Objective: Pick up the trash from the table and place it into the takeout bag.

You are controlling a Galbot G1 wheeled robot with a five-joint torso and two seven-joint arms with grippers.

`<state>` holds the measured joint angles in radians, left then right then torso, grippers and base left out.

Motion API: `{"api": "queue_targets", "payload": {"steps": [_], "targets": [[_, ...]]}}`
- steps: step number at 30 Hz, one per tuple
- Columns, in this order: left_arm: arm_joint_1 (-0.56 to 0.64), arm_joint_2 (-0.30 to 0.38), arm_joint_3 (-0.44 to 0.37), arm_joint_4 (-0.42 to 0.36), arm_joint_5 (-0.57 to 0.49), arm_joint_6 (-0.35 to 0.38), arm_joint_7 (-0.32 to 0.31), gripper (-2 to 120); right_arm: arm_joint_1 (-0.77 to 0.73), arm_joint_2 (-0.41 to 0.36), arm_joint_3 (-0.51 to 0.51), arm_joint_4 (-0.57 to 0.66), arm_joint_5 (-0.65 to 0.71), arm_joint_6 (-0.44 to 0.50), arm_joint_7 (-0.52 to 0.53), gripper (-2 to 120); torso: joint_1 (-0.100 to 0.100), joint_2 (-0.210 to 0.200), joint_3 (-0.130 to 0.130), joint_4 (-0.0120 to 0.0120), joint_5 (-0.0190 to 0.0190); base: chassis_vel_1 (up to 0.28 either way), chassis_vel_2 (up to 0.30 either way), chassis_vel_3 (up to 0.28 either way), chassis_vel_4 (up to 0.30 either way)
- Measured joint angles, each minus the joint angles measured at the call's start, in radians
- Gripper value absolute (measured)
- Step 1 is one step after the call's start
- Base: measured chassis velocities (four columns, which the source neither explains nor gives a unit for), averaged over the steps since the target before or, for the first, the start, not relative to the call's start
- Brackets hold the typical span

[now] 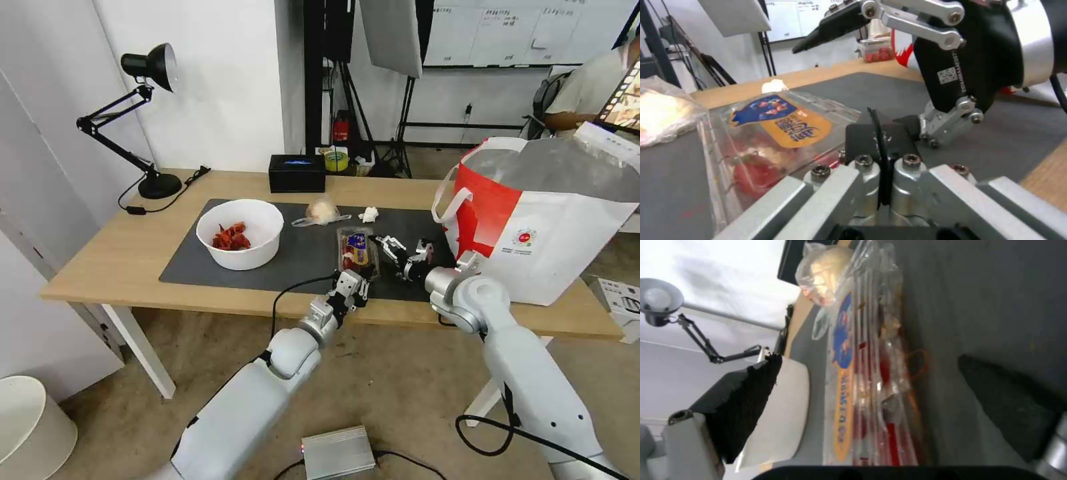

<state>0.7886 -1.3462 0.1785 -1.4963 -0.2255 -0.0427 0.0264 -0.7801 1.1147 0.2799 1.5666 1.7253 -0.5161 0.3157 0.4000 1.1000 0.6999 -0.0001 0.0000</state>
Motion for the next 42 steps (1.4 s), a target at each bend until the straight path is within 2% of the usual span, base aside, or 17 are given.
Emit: {"api": "queue_targets", "payload": {"steps": [13,18,22,23,27,28,32,33,37,38,42], "targets": [[0.004,-0.005,0.007,0.007,0.000,-0.002,0.003,0,0.024,0.006,-0.022,-0.024,-0.072,-0.017,-0.017,100,0.000,0.000,0.000,0.0000,-0.0001,0.000,0.000,0.000,0.000],[0.005,-0.009,0.009,0.007,0.001,-0.002,0.003,0,0.026,0.007,-0.023,-0.026,-0.089,-0.024,-0.011,92,0.000,0.000,0.000,-0.0001,0.0000,0.000,0.000,0.000,0.000],[0.005,-0.011,0.011,0.007,0.001,-0.003,0.003,0,0.020,0.003,-0.023,-0.027,-0.105,-0.026,-0.011,73,0.000,0.000,0.000,-0.0002,0.0000,0.000,0.000,0.000,0.000],[0.005,-0.011,0.011,0.007,0.001,-0.003,0.003,0,0.020,0.003,-0.023,-0.027,-0.105,-0.026,-0.011,73,0.000,0.000,0.000,-0.0002,0.0000,0.000,0.000,0.000,0.000],[0.006,-0.012,0.011,0.007,0.002,-0.003,0.003,0,0.019,0.003,-0.026,-0.030,-0.116,-0.027,-0.011,57,0.000,0.000,0.000,0.0000,0.0003,0.000,0.000,0.000,0.000],[0.006,-0.012,0.011,0.007,0.002,-0.003,0.003,0,0.019,0.003,-0.026,-0.030,-0.116,-0.027,-0.011,57,0.000,0.000,0.000,0.0000,0.0003,0.000,0.000,0.000,0.000],[0.012,-0.012,0.010,0.007,0.004,-0.003,0.004,0,0.019,0.009,-0.028,-0.034,-0.123,-0.029,-0.012,38,0.000,0.000,0.000,0.0003,0.0003,0.000,0.000,0.000,0.000],[0.012,-0.012,0.010,0.007,0.004,-0.003,0.004,0,0.019,0.009,-0.028,-0.034,-0.123,-0.029,-0.012,38,0.000,0.000,0.000,0.0003,0.0003,0.000,0.000,0.000,0.000],[0.018,-0.012,0.009,0.003,0.005,-0.004,0.005,0,0.020,0.013,-0.028,-0.036,-0.131,-0.029,-0.016,21,0.000,0.000,0.000,0.0003,0.0001,0.000,0.000,0.000,0.000],[0.018,-0.012,0.009,0.003,0.005,-0.004,0.005,0,0.020,0.013,-0.028,-0.036,-0.131,-0.029,-0.016,21,0.000,0.000,0.000,0.0003,0.0001,0.000,0.000,0.000,0.000],[0.019,-0.015,0.007,0.001,0.005,-0.004,0.005,0,0.017,0.014,-0.027,-0.035,-0.134,-0.024,-0.021,2,0.000,0.000,0.000,0.0001,0.0001,0.000,0.000,0.000,0.000]]}}
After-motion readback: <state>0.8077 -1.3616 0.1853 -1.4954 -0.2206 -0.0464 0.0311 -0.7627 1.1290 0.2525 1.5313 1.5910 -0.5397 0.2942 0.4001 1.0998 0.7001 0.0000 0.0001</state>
